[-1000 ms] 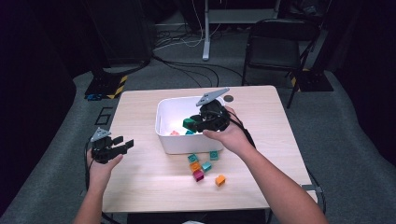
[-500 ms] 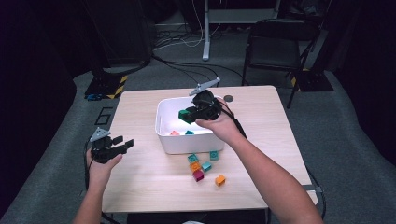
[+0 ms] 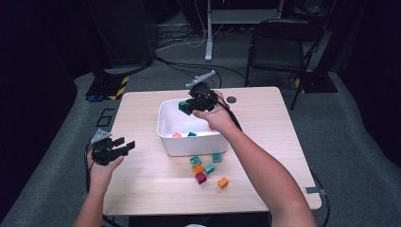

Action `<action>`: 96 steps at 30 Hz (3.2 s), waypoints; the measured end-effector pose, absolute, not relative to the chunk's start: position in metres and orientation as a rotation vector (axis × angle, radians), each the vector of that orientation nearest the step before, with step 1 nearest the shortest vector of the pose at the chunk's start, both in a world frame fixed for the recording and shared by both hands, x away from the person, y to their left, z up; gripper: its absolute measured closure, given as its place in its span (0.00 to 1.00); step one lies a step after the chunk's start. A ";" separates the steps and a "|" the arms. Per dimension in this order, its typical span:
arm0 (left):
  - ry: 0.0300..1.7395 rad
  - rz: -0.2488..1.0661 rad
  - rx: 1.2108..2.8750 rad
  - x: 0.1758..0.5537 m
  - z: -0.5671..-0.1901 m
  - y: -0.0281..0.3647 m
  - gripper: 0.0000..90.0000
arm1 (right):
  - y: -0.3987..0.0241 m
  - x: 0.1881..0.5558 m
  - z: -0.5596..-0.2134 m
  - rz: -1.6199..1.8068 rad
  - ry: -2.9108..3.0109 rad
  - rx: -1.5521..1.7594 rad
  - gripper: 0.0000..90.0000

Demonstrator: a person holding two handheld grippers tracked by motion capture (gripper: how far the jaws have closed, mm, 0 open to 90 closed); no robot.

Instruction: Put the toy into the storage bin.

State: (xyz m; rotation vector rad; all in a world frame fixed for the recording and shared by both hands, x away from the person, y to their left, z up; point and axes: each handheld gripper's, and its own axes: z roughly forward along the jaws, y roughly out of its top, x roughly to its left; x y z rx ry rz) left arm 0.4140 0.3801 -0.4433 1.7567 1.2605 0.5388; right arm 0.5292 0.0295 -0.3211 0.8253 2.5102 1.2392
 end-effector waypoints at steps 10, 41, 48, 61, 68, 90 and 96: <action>1.260 0.535 1.758 0.414 -0.443 0.380 0.47 | 0.043 0.551 -0.342 1.185 2.513 0.826 0.73; 1.261 0.533 1.750 0.415 -0.444 0.380 0.47 | 0.031 0.542 -0.336 1.198 2.503 0.877 0.59; 1.265 0.535 1.754 0.415 -0.444 0.381 0.47 | 0.010 0.511 -0.320 1.245 2.472 0.835 0.58; 1.264 0.540 1.750 0.414 -0.445 0.379 0.47 | -0.028 0.461 -0.309 1.255 2.460 0.778 0.52; 1.264 0.533 1.766 0.414 -0.446 0.375 0.47 | -0.047 0.429 -0.318 1.271 2.393 0.776 0.51; 1.268 0.537 1.775 0.413 -0.448 0.375 0.47 | -0.073 0.393 -0.386 1.266 2.364 0.846 0.53; 1.269 0.537 1.778 0.414 -0.449 0.375 0.47 | -0.083 0.387 -0.411 1.260 2.363 0.866 0.54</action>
